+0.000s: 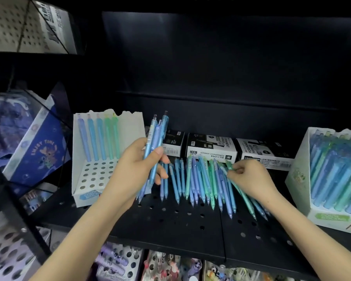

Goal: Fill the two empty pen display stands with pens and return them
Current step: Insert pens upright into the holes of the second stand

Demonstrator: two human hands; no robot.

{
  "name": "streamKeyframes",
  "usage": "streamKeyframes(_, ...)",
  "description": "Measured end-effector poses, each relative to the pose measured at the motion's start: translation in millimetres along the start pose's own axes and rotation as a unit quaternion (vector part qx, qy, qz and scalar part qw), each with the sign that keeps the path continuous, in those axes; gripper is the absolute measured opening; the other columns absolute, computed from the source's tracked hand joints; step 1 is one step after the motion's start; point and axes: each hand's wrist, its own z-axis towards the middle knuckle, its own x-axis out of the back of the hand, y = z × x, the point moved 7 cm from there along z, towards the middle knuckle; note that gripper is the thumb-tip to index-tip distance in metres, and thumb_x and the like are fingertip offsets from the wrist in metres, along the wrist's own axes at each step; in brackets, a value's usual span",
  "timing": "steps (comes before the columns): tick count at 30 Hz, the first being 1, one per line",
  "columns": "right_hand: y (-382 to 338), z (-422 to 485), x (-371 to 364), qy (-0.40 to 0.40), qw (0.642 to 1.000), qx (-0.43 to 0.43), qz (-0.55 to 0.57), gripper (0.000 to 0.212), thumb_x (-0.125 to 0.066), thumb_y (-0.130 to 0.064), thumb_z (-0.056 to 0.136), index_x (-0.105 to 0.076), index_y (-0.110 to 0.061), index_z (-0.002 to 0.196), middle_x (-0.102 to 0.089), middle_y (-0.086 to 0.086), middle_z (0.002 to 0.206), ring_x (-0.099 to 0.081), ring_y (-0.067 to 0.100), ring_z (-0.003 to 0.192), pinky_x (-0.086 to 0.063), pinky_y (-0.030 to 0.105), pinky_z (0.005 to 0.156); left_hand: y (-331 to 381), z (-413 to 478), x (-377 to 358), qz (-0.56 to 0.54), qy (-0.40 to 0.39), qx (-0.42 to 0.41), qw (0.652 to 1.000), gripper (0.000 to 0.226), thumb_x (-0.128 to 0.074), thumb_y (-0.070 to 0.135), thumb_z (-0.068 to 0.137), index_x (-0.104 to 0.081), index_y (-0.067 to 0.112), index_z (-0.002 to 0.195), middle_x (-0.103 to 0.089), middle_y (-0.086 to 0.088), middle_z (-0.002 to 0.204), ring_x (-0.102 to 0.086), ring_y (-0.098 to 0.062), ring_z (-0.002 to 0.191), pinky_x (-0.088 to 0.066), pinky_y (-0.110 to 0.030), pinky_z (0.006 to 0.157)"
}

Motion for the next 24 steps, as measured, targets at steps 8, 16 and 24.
streamKeyframes(8,-75,3,35,0.037,0.95,0.055,0.305,0.011,-0.065,-0.018,0.087,-0.068,-0.008,0.086,-0.064,0.007,0.061,-0.057,0.015,0.049,-0.049,0.025,0.049,16,-12,63,0.012,0.06,-0.029,0.998,0.014,-0.049,0.016,0.094,-0.055,0.011,0.106,-0.066,0.0,0.072,-0.057,-0.017,0.054,-0.042,-0.023,0.042)
streamKeyframes(16,-177,-4,7,0.031,0.896,0.138,0.421,0.01,-0.063,-0.018,0.088,-0.069,-0.01,0.088,-0.07,0.007,0.069,-0.069,0.02,0.062,-0.057,0.028,0.063,15,-19,110,-0.007,0.104,-0.026,0.994,0.009,-0.047,0.017,0.095,-0.053,0.015,0.103,-0.066,-0.006,0.077,-0.057,-0.017,0.054,-0.04,-0.023,0.041)
streamKeyframes(24,-221,9,-34,0.101,0.941,0.2,0.254,0.017,-0.064,-0.028,0.087,-0.07,-0.012,0.089,-0.071,-0.004,0.083,-0.066,0.006,0.077,-0.054,0.035,0.076,4,-14,140,0.007,0.139,-0.022,0.99,0.007,-0.045,0.017,0.097,-0.05,0.014,0.1,-0.064,-0.012,0.083,-0.057,-0.017,0.056,-0.039,-0.023,0.042)
